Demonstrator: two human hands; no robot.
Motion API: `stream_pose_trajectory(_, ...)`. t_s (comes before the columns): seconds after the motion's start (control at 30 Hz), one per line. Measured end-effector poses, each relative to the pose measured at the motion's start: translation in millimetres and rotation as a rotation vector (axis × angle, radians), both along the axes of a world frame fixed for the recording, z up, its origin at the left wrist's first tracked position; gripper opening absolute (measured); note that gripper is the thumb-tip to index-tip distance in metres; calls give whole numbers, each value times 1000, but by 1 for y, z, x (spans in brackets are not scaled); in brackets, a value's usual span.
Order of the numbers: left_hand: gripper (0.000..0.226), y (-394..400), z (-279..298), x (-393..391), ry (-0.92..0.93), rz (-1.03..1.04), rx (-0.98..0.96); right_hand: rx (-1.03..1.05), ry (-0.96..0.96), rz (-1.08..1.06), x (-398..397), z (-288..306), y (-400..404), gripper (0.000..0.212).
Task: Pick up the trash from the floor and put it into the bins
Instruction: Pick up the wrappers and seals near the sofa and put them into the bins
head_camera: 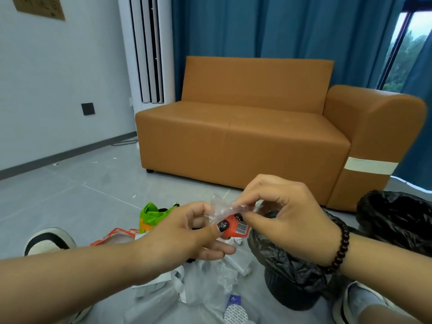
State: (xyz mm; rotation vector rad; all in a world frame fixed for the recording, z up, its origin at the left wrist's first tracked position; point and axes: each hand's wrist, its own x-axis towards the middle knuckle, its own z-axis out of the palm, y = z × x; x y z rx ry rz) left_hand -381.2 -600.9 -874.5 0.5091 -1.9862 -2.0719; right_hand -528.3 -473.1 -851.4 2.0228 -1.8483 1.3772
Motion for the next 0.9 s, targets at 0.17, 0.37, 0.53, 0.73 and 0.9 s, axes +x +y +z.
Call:
stream_pose_trajectory(0.17, 21, 4, -1, -1, 4, -29, 234, -106, 351, -32, -3, -4, 6, 14)
stream_pose_trajectory(0.37, 61, 1, -2, -1, 75, -31, 424, -92, 769, -86, -7, -4, 9, 18)
stream_pose_trajectory(0.53, 38, 3, -8, -1, 34, 9, 194, 12, 582, -43, -5, -14, 8, 19)
stream_pose_trajectory(0.73, 50, 4, -17, 1, 36, 42, 128, 453, -581, -65, 5, -7, 12, 37)
stream_pose_trajectory(0.9, 43, 1, -20, -1, 73, 65, 79, 423, -752, -69, 7, -13, 11, 20)
